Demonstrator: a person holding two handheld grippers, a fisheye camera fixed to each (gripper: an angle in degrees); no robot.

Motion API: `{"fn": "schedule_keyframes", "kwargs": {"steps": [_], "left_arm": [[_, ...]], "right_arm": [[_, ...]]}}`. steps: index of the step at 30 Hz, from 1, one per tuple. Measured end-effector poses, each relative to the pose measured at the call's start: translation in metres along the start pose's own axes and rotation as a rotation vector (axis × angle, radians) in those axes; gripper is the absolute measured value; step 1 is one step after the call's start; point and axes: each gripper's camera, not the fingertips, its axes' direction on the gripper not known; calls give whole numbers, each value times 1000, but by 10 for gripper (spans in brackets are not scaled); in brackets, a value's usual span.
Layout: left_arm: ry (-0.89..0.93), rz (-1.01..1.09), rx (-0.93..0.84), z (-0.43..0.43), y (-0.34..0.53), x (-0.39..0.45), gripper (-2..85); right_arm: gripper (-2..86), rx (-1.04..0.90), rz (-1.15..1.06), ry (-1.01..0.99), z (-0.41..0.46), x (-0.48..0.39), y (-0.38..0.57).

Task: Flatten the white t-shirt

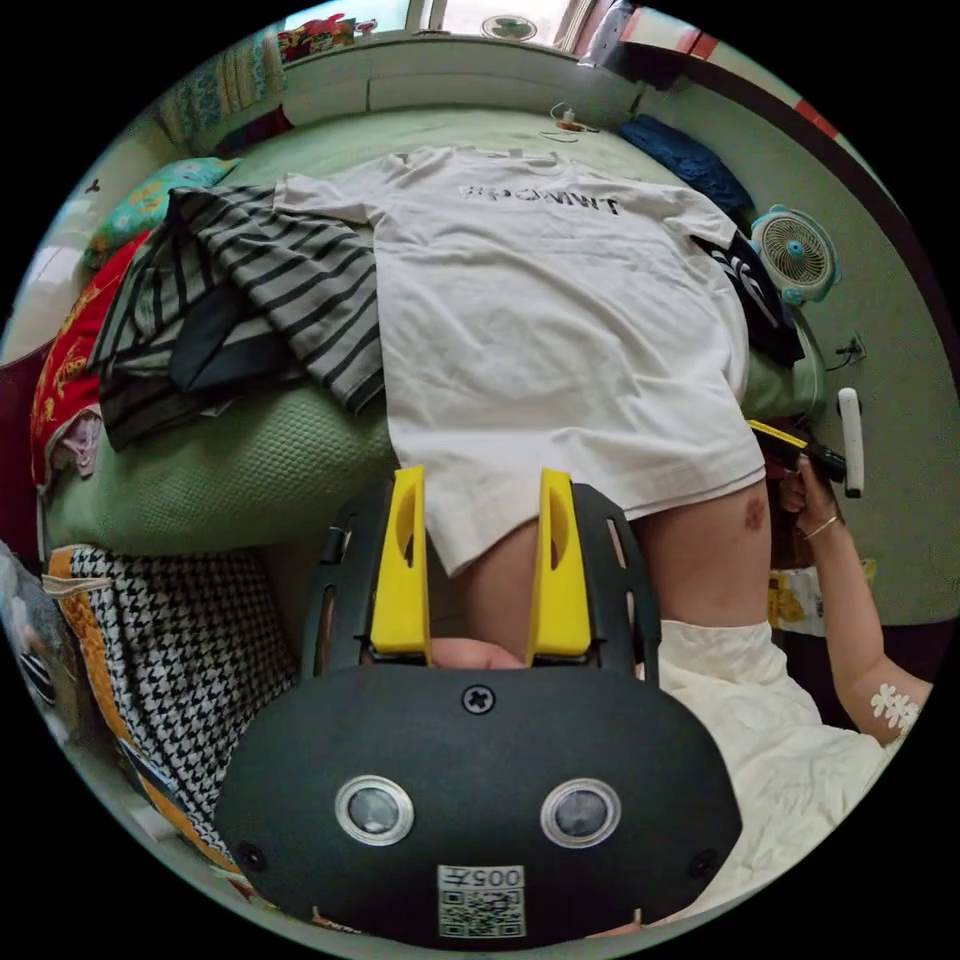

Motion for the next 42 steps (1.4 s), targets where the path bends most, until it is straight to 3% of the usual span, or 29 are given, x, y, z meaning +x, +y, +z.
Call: {"fn": "schedule_keyframes", "kwargs": {"steps": [5, 9, 19, 22, 28, 31, 33, 42], "left_arm": [[37, 33, -2, -7, 9, 9, 57], [-45, 76, -2, -17, 19, 21, 8], [-99, -2, 67, -48, 39, 17, 5], [-123, -88, 50, -45, 42, 6, 22], [48, -179, -12, -26, 38, -15, 115], [150, -125, -17, -24, 34, -11, 66], [88, -84, -23, -27, 30, 0, 12], [-3, -17, -49, -50, 27, 31, -4]], "right_arm": [[24, -23, 26, 27, 0, 10, 5], [-14, 25, -31, -27, -39, 18, 26], [-16, 208, -67, -103, -175, 51, 67], [-17, 195, -71, -46, -181, 55, 74], [-17, 134, -56, -1, -167, 52, 72], [-17, 122, -63, 14, -166, 46, 70], [-17, 118, -69, 23, -168, 43, 67], [-16, 122, -36, -8, -193, 40, 52]]}}
